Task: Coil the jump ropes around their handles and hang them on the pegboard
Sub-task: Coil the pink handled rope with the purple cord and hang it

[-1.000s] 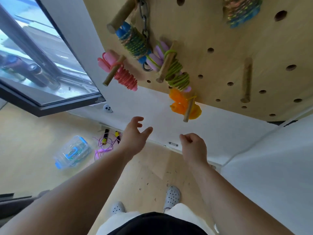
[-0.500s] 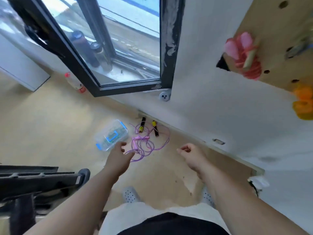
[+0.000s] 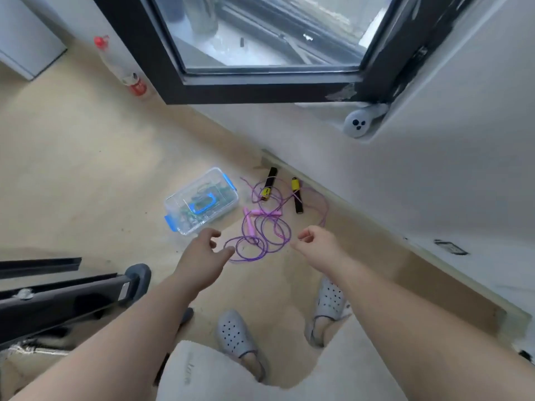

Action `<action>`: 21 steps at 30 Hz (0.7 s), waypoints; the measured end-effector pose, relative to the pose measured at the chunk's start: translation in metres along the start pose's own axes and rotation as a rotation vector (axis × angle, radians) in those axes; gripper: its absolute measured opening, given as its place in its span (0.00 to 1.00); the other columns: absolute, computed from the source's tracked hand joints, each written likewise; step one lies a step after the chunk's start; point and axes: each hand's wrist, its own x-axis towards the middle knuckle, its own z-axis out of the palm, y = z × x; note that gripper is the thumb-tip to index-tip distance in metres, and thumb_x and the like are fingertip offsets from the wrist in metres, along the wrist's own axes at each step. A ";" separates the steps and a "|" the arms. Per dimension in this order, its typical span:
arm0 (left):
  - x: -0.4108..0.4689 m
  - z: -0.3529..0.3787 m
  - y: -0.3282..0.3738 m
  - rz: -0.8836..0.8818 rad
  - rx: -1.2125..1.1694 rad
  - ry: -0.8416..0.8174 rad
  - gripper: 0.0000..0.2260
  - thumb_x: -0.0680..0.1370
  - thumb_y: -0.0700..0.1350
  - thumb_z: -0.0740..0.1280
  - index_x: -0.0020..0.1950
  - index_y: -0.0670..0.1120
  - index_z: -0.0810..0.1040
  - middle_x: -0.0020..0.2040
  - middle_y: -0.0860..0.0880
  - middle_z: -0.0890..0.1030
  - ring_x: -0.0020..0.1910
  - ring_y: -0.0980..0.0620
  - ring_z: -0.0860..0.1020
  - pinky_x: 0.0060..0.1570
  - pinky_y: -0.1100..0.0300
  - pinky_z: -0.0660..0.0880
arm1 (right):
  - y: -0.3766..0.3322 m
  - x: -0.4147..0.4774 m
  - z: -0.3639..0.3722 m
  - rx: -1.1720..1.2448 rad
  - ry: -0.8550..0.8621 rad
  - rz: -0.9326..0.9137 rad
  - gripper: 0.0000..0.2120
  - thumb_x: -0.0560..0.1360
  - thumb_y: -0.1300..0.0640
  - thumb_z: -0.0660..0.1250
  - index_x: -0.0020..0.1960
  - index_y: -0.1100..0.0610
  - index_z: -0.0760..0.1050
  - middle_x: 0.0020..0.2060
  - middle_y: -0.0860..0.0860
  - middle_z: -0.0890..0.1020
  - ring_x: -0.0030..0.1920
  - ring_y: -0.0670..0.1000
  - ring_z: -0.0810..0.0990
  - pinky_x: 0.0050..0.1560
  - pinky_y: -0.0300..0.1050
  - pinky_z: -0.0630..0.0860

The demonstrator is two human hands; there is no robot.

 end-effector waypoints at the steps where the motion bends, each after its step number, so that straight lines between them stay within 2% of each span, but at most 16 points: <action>1: 0.026 0.013 -0.008 -0.010 -0.005 -0.004 0.19 0.78 0.55 0.71 0.67 0.55 0.72 0.60 0.49 0.75 0.53 0.47 0.78 0.42 0.55 0.73 | 0.008 0.029 0.013 -0.014 -0.007 0.006 0.10 0.73 0.45 0.73 0.49 0.49 0.78 0.48 0.48 0.80 0.48 0.51 0.80 0.48 0.48 0.78; 5: 0.130 0.070 -0.045 -0.009 0.042 -0.037 0.22 0.78 0.54 0.71 0.70 0.53 0.71 0.62 0.47 0.75 0.56 0.47 0.76 0.46 0.55 0.74 | 0.044 0.138 0.057 -0.034 -0.041 0.039 0.10 0.74 0.49 0.73 0.50 0.52 0.77 0.46 0.49 0.79 0.44 0.50 0.78 0.44 0.46 0.76; 9: 0.219 0.124 -0.083 0.010 0.177 -0.079 0.24 0.78 0.53 0.71 0.71 0.48 0.71 0.59 0.46 0.75 0.50 0.48 0.78 0.51 0.52 0.78 | 0.081 0.231 0.096 -0.089 -0.076 0.047 0.11 0.76 0.51 0.72 0.54 0.55 0.78 0.45 0.49 0.79 0.41 0.50 0.76 0.41 0.44 0.74; 13: 0.292 0.172 -0.124 0.038 0.383 -0.161 0.22 0.79 0.54 0.68 0.72 0.50 0.71 0.65 0.43 0.73 0.60 0.43 0.77 0.57 0.53 0.75 | 0.109 0.302 0.135 -0.216 -0.168 0.038 0.16 0.77 0.50 0.68 0.64 0.53 0.77 0.58 0.51 0.80 0.53 0.54 0.79 0.53 0.45 0.76; 15: 0.322 0.192 -0.142 0.064 0.447 -0.190 0.21 0.81 0.53 0.65 0.73 0.52 0.71 0.66 0.43 0.71 0.62 0.43 0.76 0.60 0.54 0.72 | 0.118 0.328 0.154 -0.248 -0.209 0.006 0.19 0.78 0.53 0.67 0.68 0.54 0.76 0.64 0.53 0.78 0.59 0.57 0.79 0.58 0.47 0.76; 18: 0.361 0.217 -0.162 0.124 0.470 -0.171 0.18 0.82 0.52 0.62 0.72 0.55 0.73 0.65 0.44 0.73 0.63 0.41 0.75 0.64 0.52 0.71 | 0.128 0.359 0.177 -0.432 -0.176 -0.169 0.21 0.78 0.50 0.65 0.71 0.47 0.73 0.71 0.49 0.72 0.68 0.54 0.73 0.65 0.44 0.69; 21: 0.388 0.238 -0.170 0.155 0.590 -0.233 0.18 0.82 0.53 0.60 0.72 0.60 0.72 0.65 0.44 0.73 0.64 0.38 0.72 0.66 0.49 0.70 | 0.135 0.383 0.193 -0.599 -0.067 -0.383 0.20 0.78 0.48 0.65 0.69 0.44 0.73 0.72 0.47 0.68 0.71 0.55 0.65 0.70 0.49 0.65</action>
